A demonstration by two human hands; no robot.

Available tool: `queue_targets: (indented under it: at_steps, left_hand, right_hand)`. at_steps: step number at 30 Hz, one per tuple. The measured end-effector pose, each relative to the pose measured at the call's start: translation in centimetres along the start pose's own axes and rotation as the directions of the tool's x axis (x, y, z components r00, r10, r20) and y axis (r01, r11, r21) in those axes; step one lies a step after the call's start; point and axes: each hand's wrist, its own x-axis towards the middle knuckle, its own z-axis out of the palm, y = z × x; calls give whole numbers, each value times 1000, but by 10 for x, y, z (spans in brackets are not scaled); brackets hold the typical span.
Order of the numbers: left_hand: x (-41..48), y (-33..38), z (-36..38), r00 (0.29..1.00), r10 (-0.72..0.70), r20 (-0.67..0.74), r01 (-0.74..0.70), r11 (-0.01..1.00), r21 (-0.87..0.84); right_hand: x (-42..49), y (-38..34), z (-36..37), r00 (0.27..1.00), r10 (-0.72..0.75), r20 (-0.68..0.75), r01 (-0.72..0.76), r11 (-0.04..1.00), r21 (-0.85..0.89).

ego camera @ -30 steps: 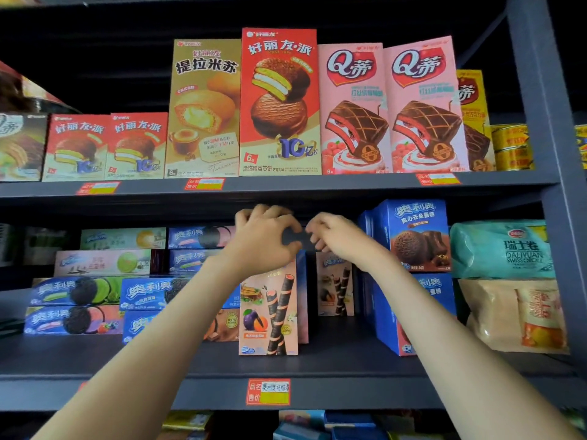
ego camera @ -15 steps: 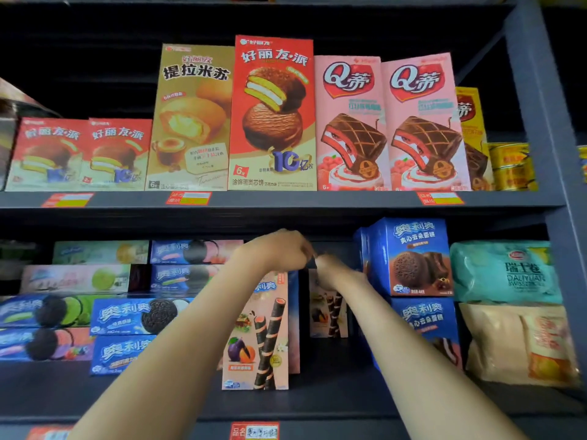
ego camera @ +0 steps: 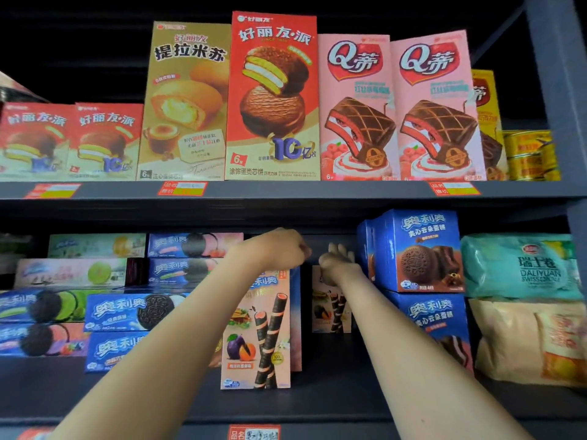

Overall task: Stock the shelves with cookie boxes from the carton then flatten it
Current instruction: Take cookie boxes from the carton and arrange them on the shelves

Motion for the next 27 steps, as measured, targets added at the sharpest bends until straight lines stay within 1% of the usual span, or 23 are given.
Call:
queue_targets:
  at_steps: [2,5,8,10,12,14,16,19,22,25,27]
  left_hand:
    - [-3,2,-1,1000,9,-19,-9,1000,-10]
    - [-10,3,-2,997,13,-81,-14,1000,-19]
    - [-20,4,1,971,24,-237,-21,1000,12]
    - [-29,5,6,917,40,-396,-16,998,65]
    - [-37,5,11,832,86,-548,-32,994,108]
    - [-44,3,15,770,122,-627,-45,990,137]
    - [-50,-1,18,762,128,-635,-60,990,127]
    - [-60,-13,19,799,110,-591,-31,989,142]
    - [-72,-21,21,823,79,-562,12,987,157]
    - [-79,-29,22,826,58,-561,41,986,162]
    - [-82,-35,22,826,50,-562,28,991,129]
  right_hand:
    - [-1,0,-3,1000,3,-14,-3,1000,-21]
    - [-3,-2,-8,999,-17,39,19,999,-37]
    - [-14,-5,-18,997,-62,42,62,998,-18]
    - [-20,-5,-23,996,-90,29,89,996,22]
    - [-26,-7,-27,994,-100,37,98,994,47]
    - [-31,-8,-32,993,-97,71,94,995,46]
    - [-35,-8,-37,992,-81,97,79,997,27]
    - [-41,-4,-42,992,-69,101,66,997,31]
    - [-46,1,-42,993,-97,72,91,993,74]
    - [-52,6,-48,986,-127,106,118,989,93]
    - [-54,10,-51,982,-135,134,122,988,98]
